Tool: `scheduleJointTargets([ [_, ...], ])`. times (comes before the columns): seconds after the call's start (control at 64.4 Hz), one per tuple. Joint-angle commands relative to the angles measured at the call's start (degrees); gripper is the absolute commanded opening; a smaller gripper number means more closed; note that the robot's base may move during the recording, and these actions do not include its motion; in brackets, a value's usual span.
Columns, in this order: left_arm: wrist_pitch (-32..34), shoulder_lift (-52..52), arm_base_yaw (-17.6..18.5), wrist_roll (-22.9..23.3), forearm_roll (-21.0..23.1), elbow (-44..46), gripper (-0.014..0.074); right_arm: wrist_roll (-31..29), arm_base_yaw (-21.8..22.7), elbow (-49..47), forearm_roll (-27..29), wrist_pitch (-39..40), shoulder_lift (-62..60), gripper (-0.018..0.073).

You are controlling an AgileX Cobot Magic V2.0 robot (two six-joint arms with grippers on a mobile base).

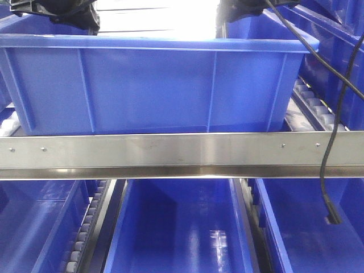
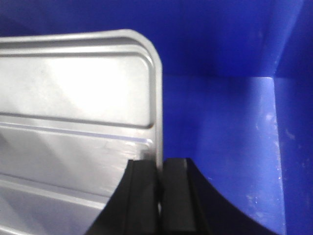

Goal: Grab silver tray and place in blue box
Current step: 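Push the tray forward with both grippers and lower it into the blue bin, then open both grippers and raise them out of the blue bin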

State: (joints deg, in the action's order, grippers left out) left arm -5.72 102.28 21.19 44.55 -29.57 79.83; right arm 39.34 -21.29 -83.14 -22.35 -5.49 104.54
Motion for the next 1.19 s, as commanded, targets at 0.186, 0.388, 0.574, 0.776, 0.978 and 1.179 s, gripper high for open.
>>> scheduleJointTargets([
  [0.186, 4.89, -3.36, -1.67, 0.66, -1.19, 2.27, 0.0171, -0.39, 0.86, -2.23, -0.36, 4.86, -3.01, 0.0461],
  [0.388, 4.98, -3.36, -2.12, 0.66, -1.19, 2.27, 0.0162, -0.39, 1.36, -2.23, -0.36, 5.04, -3.01, 0.0452],
  [0.574, 6.39, -4.09, -2.12, 0.66, -1.19, 2.27, -0.0114, -0.39, 1.3, -2.23, -0.36, 5.49, -3.87, 0.0043],
  [0.776, 8.67, -4.79, -2.68, 0.66, -1.19, 2.27, -0.0098, -0.39, 1.47, -2.23, -0.36, 8.3, -4.23, 0.009],
  [0.978, 8.67, -9.39, -2.68, 0.66, -1.73, 2.16, -0.0098, -0.39, 1.47, -2.23, -1.29, 8.47, -7.06, 0.005],
  [1.179, 9.44, -18.22, -2.68, 0.66, -6.28, -4.16, -0.0097, -0.39, 1.47, 1.67, -10.21, 8.55, -13.02, 0.005],
])
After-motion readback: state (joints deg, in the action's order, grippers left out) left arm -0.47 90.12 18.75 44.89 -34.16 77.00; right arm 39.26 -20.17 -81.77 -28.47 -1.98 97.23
